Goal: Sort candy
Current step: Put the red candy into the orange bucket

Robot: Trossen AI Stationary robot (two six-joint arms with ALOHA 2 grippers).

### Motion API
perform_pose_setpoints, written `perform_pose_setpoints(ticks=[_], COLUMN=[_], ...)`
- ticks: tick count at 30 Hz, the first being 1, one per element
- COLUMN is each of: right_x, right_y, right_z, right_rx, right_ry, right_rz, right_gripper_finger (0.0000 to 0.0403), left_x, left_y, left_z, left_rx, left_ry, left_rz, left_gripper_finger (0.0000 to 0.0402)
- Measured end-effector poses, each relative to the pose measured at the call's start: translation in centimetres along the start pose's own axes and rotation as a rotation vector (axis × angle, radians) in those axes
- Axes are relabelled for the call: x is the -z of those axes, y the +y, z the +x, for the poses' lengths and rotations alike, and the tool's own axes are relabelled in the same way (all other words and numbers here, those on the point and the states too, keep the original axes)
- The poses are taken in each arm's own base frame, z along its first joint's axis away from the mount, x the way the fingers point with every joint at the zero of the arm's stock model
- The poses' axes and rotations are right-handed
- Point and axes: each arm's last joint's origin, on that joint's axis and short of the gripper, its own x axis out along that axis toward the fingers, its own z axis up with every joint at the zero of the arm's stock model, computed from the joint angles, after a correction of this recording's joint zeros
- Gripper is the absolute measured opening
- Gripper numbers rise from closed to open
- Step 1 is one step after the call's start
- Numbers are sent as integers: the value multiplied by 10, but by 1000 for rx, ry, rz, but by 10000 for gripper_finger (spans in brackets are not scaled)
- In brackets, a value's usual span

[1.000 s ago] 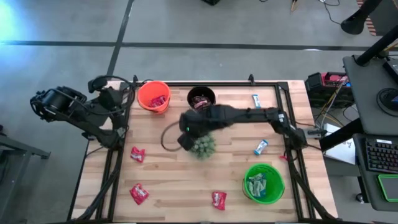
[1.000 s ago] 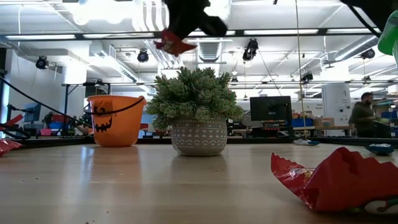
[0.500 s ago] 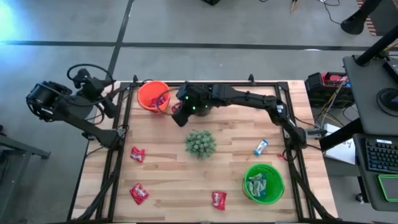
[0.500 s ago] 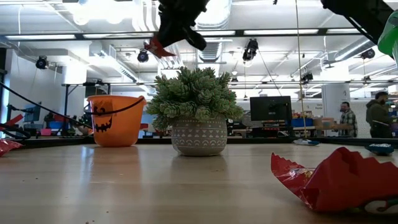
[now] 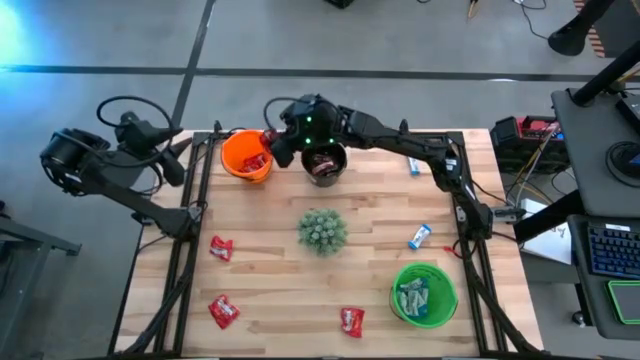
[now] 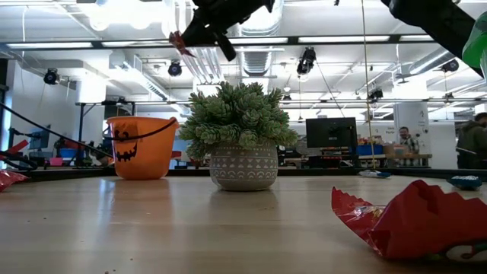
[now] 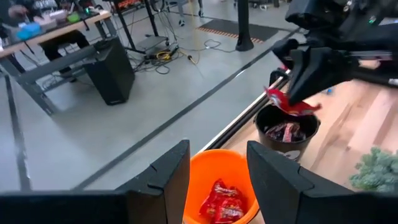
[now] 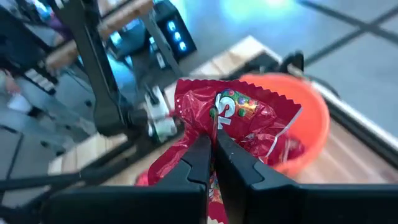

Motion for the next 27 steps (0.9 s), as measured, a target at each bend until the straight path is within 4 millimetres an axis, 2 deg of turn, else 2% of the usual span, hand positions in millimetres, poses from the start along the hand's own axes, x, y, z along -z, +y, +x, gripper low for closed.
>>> perform_pose_setpoints(ticks=[7, 15, 27], right_x=[-17, -21, -20], right_y=[-19, -33, -38], right_z=[8, 24, 33], right_rx=[-96, -160, -204], right_ry=[-131, -206, -242], right_rz=[-13, -25, -41], right_gripper_finger=[12, 12, 12], left_x=[2, 4, 9], left_y=[11, 24, 23], left_z=[-4, -7, -5], left_rx=[-15, -118, -111], left_ry=[-32, -134, -149], left_rz=[-124, -271, -490], left_gripper_finger=[164, 202, 194])
